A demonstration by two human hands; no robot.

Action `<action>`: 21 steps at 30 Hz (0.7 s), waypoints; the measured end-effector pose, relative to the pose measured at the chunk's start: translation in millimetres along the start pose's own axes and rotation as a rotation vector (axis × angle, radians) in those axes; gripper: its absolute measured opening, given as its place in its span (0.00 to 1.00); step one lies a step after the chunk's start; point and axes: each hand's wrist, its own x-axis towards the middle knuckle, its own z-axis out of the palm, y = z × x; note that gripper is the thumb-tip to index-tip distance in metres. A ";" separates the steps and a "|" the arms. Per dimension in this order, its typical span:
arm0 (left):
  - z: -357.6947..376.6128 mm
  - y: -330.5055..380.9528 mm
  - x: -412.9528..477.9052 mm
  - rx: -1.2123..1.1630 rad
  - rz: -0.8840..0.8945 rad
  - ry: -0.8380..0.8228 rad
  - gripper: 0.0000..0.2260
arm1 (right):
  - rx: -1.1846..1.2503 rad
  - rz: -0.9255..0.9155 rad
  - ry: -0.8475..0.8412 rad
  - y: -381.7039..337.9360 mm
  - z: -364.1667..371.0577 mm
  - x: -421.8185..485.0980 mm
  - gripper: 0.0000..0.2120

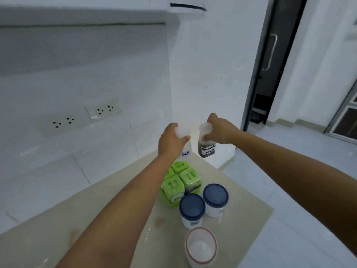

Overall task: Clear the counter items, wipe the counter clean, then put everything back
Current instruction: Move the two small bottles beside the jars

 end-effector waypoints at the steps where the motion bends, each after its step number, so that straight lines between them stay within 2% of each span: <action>1: 16.5 5.3 0.4 0.002 -0.004 -0.024 0.29 | -0.004 0.019 -0.011 13.3 -0.9 -0.5 0.26; 7: 106.2 12.6 -3.9 0.114 -0.073 -0.184 0.31 | -0.006 0.096 -0.122 84.6 21.1 1.5 0.27; 13: 154.3 -9.9 -24.0 0.279 -0.108 -0.327 0.28 | 0.014 0.121 -0.254 135.3 70.2 -2.5 0.28; 21: 167.0 -26.6 -44.1 0.353 -0.079 -0.346 0.28 | 0.113 0.151 -0.206 154.7 105.6 -12.0 0.27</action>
